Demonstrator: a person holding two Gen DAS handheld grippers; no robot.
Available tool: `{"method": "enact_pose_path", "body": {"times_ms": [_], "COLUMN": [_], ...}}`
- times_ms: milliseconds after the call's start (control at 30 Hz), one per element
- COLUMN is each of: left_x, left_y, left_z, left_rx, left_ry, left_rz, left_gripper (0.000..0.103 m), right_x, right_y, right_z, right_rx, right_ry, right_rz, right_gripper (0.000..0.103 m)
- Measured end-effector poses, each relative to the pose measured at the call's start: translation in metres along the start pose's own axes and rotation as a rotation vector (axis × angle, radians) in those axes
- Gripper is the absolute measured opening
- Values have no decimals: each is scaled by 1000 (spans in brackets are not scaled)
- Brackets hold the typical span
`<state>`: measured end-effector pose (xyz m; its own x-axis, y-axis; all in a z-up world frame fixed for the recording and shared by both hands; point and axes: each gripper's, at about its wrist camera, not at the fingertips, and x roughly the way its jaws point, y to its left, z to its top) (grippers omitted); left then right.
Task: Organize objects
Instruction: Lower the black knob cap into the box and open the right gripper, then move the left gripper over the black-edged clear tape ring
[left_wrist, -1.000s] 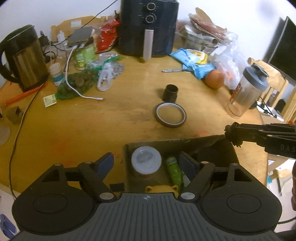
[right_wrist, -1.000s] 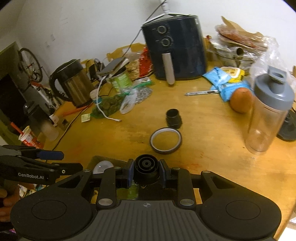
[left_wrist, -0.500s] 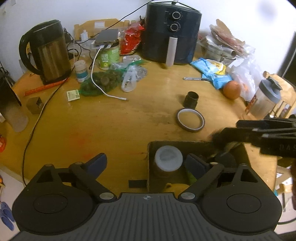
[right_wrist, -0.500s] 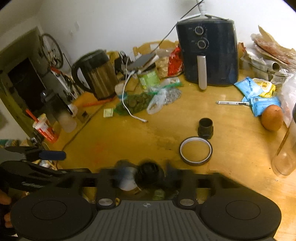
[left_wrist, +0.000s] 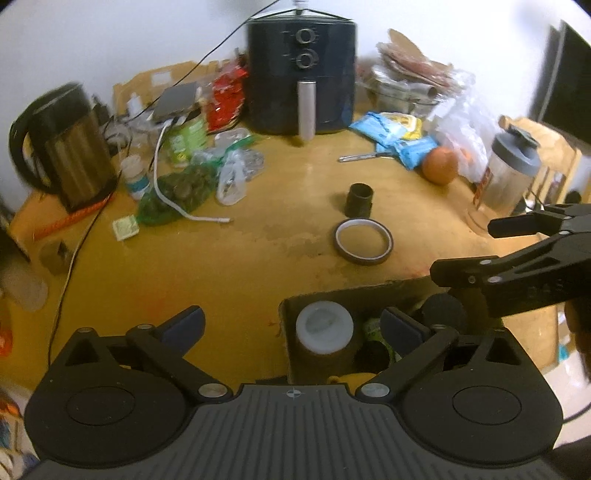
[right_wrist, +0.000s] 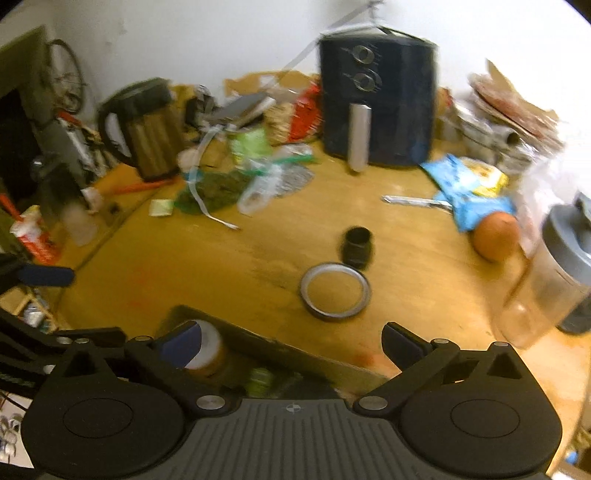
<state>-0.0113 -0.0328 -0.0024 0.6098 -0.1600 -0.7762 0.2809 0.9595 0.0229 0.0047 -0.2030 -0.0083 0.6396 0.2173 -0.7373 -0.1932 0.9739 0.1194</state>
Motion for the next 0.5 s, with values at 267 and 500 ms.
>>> {"method": "enact_pose_path", "body": {"times_ms": [267, 500], "left_x": [13, 24], "left_y": [-11, -20], "left_z": [11, 18], "left_rx": [72, 109], "left_ry": [23, 37], "left_rz": [-54, -130], "left_gripper": [103, 102], "right_x": [8, 7], "right_y": [-26, -37], "right_z": [-10, -18], "right_rx": [114, 142], "right_ry": [41, 36], "right_rz": [-88, -132], "right_gripper": [103, 103]}}
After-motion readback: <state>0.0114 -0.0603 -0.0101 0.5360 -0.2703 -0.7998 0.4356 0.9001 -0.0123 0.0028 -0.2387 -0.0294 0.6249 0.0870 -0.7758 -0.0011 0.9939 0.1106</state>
